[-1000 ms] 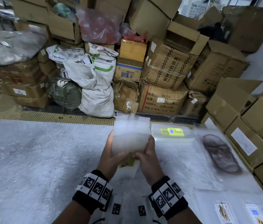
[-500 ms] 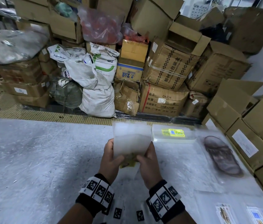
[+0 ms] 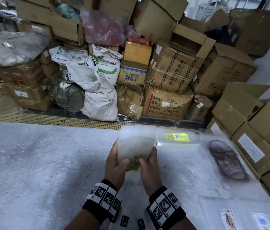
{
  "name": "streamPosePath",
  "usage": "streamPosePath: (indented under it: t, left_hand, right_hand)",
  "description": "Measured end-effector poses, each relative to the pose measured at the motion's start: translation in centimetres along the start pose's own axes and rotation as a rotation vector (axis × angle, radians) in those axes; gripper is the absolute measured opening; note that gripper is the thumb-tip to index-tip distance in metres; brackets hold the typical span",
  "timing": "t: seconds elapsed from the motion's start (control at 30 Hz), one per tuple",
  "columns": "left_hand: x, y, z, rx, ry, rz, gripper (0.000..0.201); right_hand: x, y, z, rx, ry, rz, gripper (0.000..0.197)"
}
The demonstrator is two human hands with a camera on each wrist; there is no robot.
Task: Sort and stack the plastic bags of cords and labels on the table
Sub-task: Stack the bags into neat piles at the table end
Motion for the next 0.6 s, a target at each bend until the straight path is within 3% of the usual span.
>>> streamPosePath:
  t: [0.13,0.4,0.6]
  left_hand:
    - [0.0,-0.2,-0.2,0.076,0.027,-0.013,0.065]
    - [-0.4,-1.0,-1.9,0.091,-0.010,0.014,0.045]
    - [-0.1,0.4,-0.2,0.039,0.048,-0.027,0.061]
  right_hand:
    - [0.0,-0.1,0.1,0.006,-0.015,0.019,0.050]
    - [0.1,0.0,1.3,0.003,0.055,0.003,0.050]
    - [0.4,0.1,0.8,0.030,0.016,0.054,0.053]
Point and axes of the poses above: each hand's wrist, its own x-axis away from the middle knuckle, its own y-axis out of the back of the hand, z = x × y, the point moved 3 cm from there along -x, towards the middle knuckle, and after that the axes turned 5 degrees about -y, right-handed, at the moved point
